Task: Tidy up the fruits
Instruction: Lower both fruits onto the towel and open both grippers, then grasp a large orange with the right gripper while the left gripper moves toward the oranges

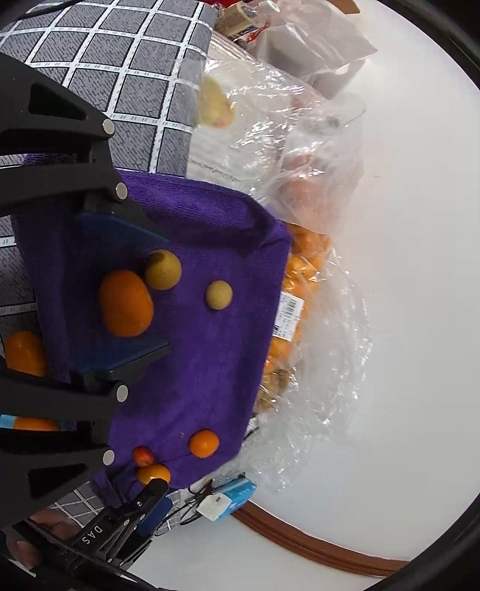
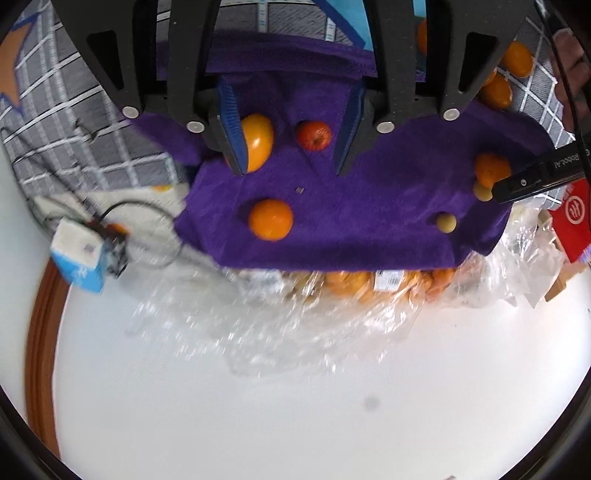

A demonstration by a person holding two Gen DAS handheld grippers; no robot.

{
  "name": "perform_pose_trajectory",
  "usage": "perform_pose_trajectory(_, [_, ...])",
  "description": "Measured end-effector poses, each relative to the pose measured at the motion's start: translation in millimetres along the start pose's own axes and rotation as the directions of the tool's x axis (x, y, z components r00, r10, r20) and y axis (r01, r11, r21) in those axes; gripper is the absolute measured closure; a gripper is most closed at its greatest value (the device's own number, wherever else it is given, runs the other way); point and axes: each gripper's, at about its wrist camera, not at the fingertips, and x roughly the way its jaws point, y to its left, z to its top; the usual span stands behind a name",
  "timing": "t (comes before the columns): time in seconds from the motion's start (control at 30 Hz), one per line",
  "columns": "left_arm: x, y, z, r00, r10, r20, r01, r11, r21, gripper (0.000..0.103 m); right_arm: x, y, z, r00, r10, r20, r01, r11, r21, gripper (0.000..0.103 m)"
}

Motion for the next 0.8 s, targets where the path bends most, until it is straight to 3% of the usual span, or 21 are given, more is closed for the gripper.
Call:
perform_pose_trajectory(0.17, [-6,-1,2,1.000,0.010,0.026,-0.010,1.000,-0.002,0.052,-9,-6,9,1.000,0.010,0.028,-0.011,1.000,0.024,0.049])
perform_pose_trajectory(0.53, [-30,1,8,0.993,-0.022,0.112,0.024,1.000,-0.015,0.052,-38,-14,-5,0.999,0.021,-0.039,-0.018,0.998,0.067,0.049])
perform_pose_trajectory(0.7, [-37,2,7,0.987,0.042,0.158,-0.043,0.999,0.002,0.052,-48,-9,-25,0.998,0.014,-0.065,-0.010,0.998,0.062,0.053])
perform_pose_trajectory(0.8, [-46,0,9,0.970,0.105,0.218,-0.113,0.993,0.022,0.052,-53,-5,-35,0.995,0.053,-0.089,-0.046,0.996,0.080,0.053])
